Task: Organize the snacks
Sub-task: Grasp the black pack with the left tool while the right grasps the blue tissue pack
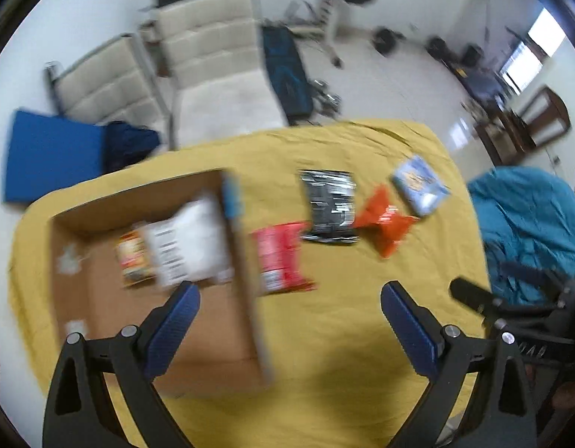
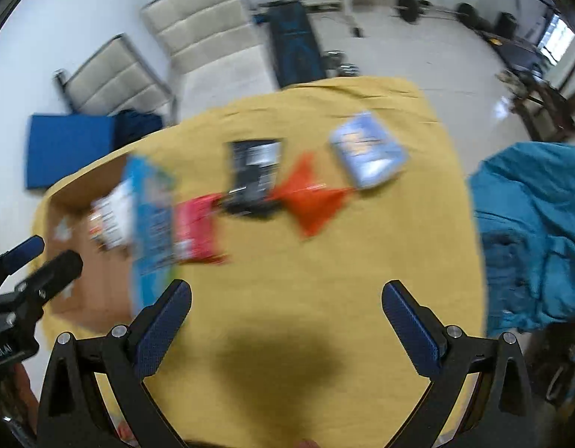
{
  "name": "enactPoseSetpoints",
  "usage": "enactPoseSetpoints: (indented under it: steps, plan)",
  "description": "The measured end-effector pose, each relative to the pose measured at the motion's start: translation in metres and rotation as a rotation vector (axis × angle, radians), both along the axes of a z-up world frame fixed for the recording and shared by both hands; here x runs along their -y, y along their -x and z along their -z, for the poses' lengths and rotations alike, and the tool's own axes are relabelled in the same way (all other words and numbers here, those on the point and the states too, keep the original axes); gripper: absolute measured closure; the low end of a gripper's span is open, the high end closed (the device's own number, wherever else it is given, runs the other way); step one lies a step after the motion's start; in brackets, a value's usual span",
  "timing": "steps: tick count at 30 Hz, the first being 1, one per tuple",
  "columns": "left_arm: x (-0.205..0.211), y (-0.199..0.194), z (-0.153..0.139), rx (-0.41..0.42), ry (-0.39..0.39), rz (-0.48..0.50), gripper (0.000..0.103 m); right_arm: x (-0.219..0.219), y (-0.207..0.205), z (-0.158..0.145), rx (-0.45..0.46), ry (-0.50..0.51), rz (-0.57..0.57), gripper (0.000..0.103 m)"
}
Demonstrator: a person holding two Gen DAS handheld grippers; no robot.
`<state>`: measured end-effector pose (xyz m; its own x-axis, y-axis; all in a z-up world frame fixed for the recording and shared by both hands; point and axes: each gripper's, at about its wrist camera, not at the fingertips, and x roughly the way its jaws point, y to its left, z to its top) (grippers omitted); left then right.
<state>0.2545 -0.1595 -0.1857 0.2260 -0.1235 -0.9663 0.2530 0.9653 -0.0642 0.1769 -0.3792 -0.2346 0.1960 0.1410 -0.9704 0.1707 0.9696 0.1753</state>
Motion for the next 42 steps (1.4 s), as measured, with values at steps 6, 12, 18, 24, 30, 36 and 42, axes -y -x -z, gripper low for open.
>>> enactPoseSetpoints:
  steps: [6,12,18,24,30,36,42]
  plan:
    - [0.066,-0.069,0.081,-0.152,-0.022,0.020,0.003,0.073,-0.062,0.049,-0.054,0.072,-0.033,0.000]
    - [0.075,-0.117,0.154,-0.292,-0.030,-0.050,0.003,0.081,-0.131,0.120,-0.132,0.134,-0.146,0.000]
    - [0.078,-0.145,0.205,-0.391,-0.067,-0.085,0.003,0.073,-0.170,0.176,-0.213,0.136,-0.212,0.000]
    - [0.089,-0.146,0.229,-0.409,-0.124,-0.050,0.019,0.091,-0.178,0.207,-0.278,0.052,-0.098,0.027]
    - [0.082,-0.130,0.216,-0.367,-0.095,-0.065,0.048,0.115,-0.167,0.209,-0.286,-0.089,0.043,0.030]
    - [0.091,-0.120,0.218,-0.321,-0.136,-0.042,0.048,0.114,-0.167,0.222,-0.308,-0.057,0.033,0.025]
    - [0.090,-0.105,0.210,-0.275,-0.140,-0.057,0.052,0.095,-0.170,0.219,-0.301,0.073,-0.025,0.036]
